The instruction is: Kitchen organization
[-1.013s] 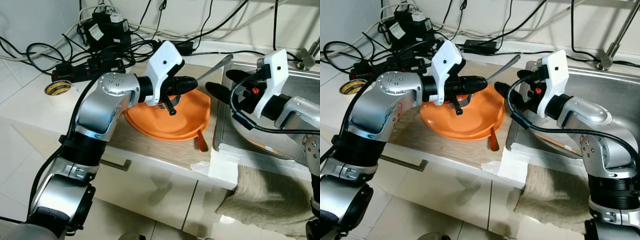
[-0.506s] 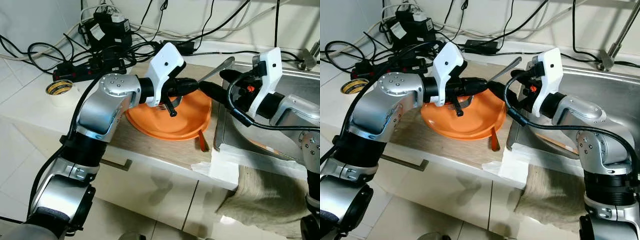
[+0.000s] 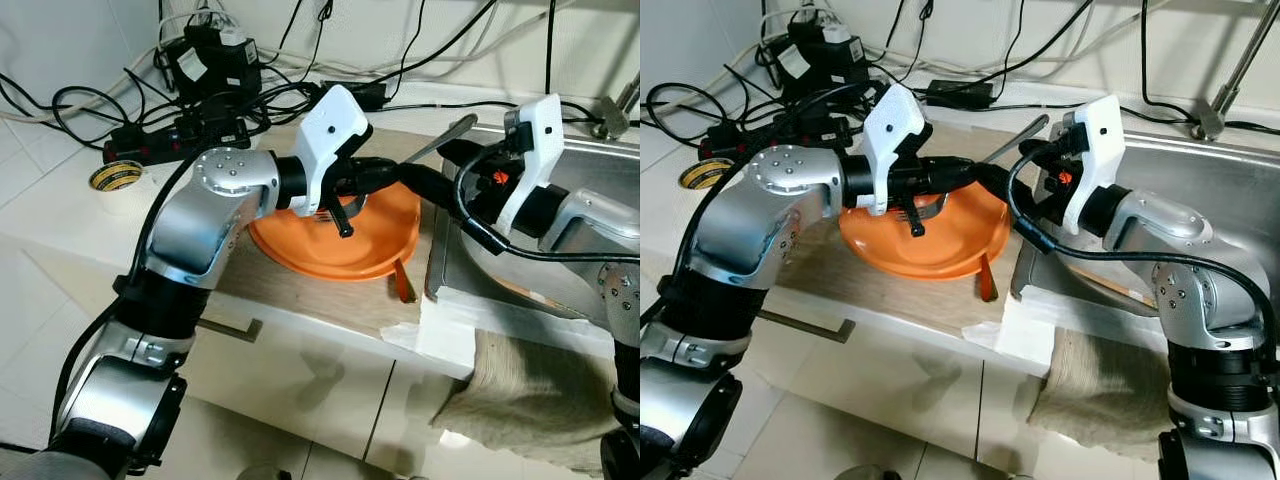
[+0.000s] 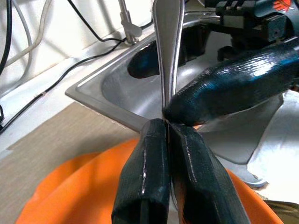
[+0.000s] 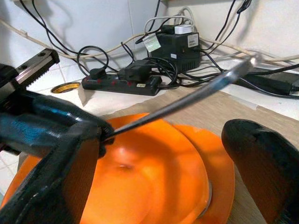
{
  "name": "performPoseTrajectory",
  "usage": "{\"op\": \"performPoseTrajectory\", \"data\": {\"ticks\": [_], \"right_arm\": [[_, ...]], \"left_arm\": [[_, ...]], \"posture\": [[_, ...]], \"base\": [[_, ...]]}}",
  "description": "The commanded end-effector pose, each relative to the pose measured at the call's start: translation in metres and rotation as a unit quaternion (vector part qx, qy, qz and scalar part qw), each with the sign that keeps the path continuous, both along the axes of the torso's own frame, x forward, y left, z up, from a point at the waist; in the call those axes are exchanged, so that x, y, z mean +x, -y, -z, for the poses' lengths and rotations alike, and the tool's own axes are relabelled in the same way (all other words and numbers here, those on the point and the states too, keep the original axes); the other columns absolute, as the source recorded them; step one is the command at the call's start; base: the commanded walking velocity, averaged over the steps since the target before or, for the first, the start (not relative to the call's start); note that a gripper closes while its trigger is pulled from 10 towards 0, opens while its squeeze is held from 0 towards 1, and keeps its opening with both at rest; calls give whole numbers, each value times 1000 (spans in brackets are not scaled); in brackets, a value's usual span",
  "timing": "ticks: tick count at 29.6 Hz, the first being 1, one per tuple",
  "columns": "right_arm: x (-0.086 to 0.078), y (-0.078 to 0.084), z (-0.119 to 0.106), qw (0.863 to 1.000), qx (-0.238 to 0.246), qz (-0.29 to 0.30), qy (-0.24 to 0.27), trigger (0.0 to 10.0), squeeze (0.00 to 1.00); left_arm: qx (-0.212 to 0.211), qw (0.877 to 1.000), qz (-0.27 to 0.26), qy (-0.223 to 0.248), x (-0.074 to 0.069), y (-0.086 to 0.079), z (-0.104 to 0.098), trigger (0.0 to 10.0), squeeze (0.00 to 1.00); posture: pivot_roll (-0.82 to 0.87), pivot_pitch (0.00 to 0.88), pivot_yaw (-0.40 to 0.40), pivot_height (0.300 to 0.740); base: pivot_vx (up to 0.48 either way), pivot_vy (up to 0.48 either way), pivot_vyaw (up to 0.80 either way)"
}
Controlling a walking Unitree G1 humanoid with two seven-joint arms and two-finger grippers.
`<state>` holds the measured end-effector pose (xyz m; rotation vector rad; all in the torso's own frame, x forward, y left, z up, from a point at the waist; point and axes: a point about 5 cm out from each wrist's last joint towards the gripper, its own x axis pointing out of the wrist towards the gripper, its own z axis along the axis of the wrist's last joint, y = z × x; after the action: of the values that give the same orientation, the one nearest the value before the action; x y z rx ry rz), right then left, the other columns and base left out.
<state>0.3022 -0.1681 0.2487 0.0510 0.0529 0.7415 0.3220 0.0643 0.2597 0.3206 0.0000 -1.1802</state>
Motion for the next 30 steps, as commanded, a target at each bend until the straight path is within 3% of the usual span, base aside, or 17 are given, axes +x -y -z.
{"op": "performPoseTrajectory", "data": {"ticks": [1,9,23,24,25,26,27,30], "right_arm": [[4,0,-5,1000,-1,12,8,10000,0],[4,-4,-6,1000,12,3,6,10000,0],[7,-6,-3,1000,12,13,5,10000,0],[7,-7,-3,1000,11,12,3,7412,0],[7,-7,-2,1000,11,12,3,3373,0],[7,-8,-2,1000,11,11,2,3373,0],[6,-8,-1,1000,11,11,2,0,0],[6,-8,0,1000,9,9,-2,0,0]], "left_arm": [[-4,999,47,14,-11,9,-8,0,0],[5,999,51,4,-12,9,-1,0,0],[-5,997,76,6,-20,14,-4,0,0],[-6,997,76,6,-21,14,-4,0,0],[-8,997,76,7,-21,14,-5,0,0],[-9,997,75,7,-20,14,-6,0,0],[-11,997,75,8,-20,14,-6,0,0],[-22,997,68,12,-18,14,-10,0,0]], "posture": [[-32,0,66,740],[-32,0,64,740],[-35,0,66,740],[-35,0,66,740],[-35,0,66,740],[-35,0,66,740],[-34,0,64,740],[-33,0,63,740]], "base": [[0,0,0],[0,0,0],[0,0,0],[0,0,0],[0,0,0],[0,0,0],[0,0,0],[0,0,0]]}}
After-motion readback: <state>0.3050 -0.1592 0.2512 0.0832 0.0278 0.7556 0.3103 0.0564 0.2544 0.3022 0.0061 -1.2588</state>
